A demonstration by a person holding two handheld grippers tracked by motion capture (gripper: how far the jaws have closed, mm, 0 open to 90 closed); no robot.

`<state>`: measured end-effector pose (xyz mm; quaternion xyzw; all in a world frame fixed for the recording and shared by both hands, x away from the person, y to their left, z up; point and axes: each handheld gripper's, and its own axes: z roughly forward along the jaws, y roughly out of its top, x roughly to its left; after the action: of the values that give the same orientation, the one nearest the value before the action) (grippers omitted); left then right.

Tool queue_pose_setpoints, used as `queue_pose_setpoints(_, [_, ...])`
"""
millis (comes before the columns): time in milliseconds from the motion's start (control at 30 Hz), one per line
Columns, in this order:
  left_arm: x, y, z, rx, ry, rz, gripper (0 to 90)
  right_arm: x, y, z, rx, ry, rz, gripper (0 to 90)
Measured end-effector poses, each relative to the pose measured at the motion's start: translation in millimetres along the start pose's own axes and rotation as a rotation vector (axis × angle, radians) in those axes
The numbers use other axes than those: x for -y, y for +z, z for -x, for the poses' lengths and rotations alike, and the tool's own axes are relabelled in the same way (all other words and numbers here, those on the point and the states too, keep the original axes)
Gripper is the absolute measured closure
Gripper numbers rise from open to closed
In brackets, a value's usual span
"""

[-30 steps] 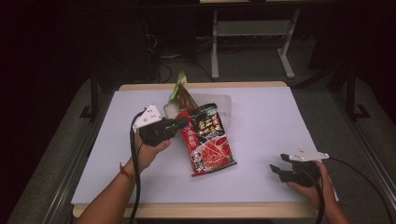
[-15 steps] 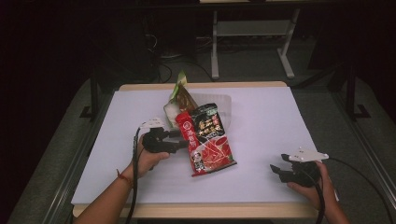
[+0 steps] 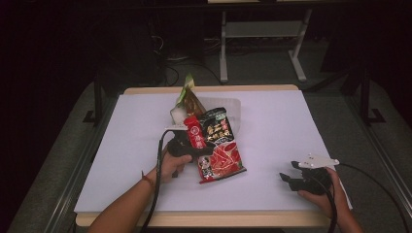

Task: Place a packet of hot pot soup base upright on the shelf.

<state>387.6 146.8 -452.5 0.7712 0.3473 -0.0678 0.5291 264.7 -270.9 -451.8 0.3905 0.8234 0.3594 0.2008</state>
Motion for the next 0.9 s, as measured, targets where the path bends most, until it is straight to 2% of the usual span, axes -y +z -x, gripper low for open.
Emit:
queue_pose_setpoints(33, [-0.3, -0.4, -0.1, 0.007, -0.005, 0.009, 40.5, 0.0, -0.3, 0.0, 0.001, 0.001, 0.002, 36.3])
queue_pose_setpoints(100, [-0.4, -3.7, -0.4, 0.02, -0.016, 0.042, 50.5, 0.1, -0.7, 0.1, 0.002, -0.002, 0.004, 36.4])
queue_pose_setpoints(133, [-0.9, -5.5, 0.4, 0.026, -0.009, 0.045, 53.8, 0.3, -1.0, 0.4, 0.002, -0.002, 0.005, 36.4])
queue_pose_setpoints(333, [-5.2, -13.9, 23.3, 0.055, 0.077, 0.091, 67.5, 0.2, -2.0, 0.2, 0.002, -0.004, 0.008, 36.4])
queue_pose_setpoints(433, [-7.5, -17.9, 37.0, 0.061, 0.127, 0.102, 71.3, 0.0, -2.6, -0.3, 0.004, -0.004, 0.011, 36.4])
queue_pose_setpoints(600, [-10.5, -20.9, 58.7, 0.028, 0.199, 0.122, 73.7, -0.1, -3.7, -0.3, 0.009, -0.009, 0.012, 36.4])
queue_pose_setpoints(633, [-11.7, -21.7, 62.6, 0.032, 0.204, 0.128, 73.8, -0.1, -4.1, -0.3, 0.011, -0.01, 0.013, 36.4])
queue_pose_setpoints(800, [-18.5, -28.2, 78.1, -0.021, 0.268, 0.159, 73.8, -0.4, -5.5, 0.6, 0.012, -0.004, 0.022, 36.4])
queue_pose_setpoints(900, [-23.3, -34.3, 81.1, -0.045, 0.268, 0.197, 73.9, -0.3, -6.0, 0.8, 0.013, -0.004, 0.022, 36.4])
